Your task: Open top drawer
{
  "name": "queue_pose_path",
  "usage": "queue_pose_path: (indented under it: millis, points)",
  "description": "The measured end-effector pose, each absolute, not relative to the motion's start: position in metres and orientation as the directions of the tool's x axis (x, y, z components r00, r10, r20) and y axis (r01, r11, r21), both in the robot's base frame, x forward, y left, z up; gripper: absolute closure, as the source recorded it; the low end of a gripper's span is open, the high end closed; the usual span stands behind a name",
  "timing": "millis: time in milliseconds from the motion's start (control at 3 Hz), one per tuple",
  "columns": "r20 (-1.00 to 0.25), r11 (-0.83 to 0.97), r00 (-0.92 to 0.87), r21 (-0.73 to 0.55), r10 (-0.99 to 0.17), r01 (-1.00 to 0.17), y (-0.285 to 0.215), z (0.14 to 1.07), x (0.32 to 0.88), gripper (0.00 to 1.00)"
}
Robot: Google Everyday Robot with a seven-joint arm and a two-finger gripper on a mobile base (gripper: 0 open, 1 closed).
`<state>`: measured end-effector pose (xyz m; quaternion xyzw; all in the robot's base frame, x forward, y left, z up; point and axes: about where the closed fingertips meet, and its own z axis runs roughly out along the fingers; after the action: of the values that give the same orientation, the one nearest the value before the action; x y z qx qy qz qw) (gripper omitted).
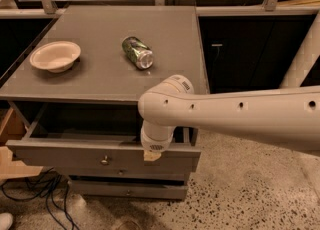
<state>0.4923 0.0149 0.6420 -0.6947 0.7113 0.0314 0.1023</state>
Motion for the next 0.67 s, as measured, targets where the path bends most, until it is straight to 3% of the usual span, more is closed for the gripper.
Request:
queue_pose_path:
  millis: [667]
  points:
    - [-0.197, 0.039, -0.023, -0.08, -0.98, -0.996, 0.009, 0.645, 0.475, 1.0]
